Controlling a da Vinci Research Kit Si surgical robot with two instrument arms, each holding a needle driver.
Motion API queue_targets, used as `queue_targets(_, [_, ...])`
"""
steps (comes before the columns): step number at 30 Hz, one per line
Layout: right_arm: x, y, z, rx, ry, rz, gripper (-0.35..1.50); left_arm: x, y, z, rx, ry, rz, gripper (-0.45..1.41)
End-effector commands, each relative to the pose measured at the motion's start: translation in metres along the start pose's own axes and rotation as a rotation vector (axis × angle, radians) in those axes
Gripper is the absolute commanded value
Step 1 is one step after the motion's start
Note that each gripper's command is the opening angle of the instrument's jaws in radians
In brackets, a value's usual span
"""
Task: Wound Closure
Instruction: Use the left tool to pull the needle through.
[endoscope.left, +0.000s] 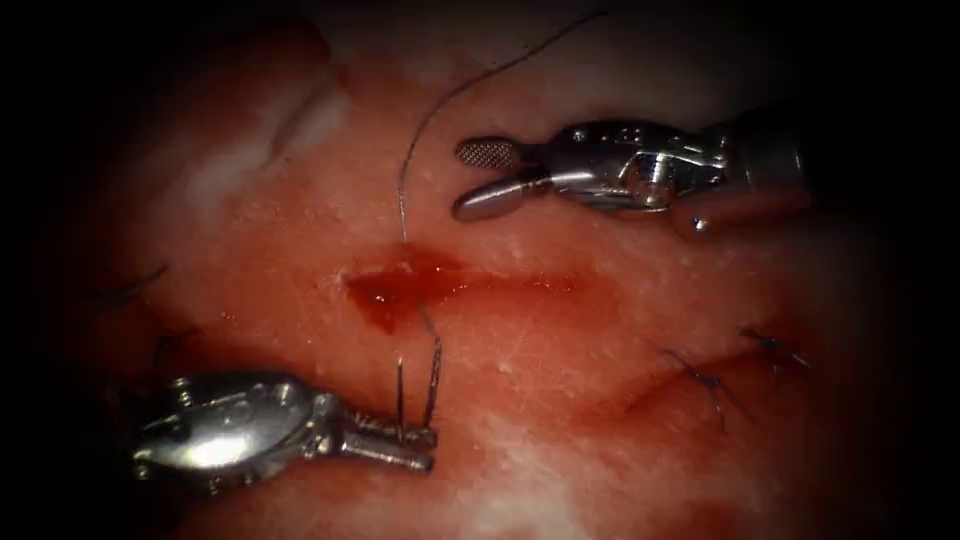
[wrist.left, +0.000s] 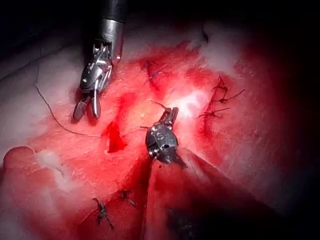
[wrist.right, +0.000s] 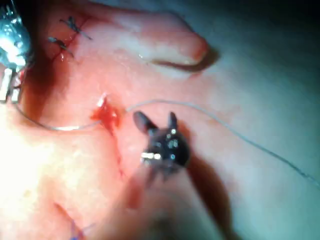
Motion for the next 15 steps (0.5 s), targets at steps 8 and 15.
queue_targets(8, [-0.0005,-0.001,-0.0004,0.031,-0.003,0.041,0.58,0.0002,0.0013,0.0003,-0.011,-0.037,0.008,-0.45])
queue_targets(15, [0.0029,-0.0026,-0.0052,-0.024,0.073,0.089,0.63,0.0029,0.0009,-0.0011,0.262,-0.166,0.315,-0.45])
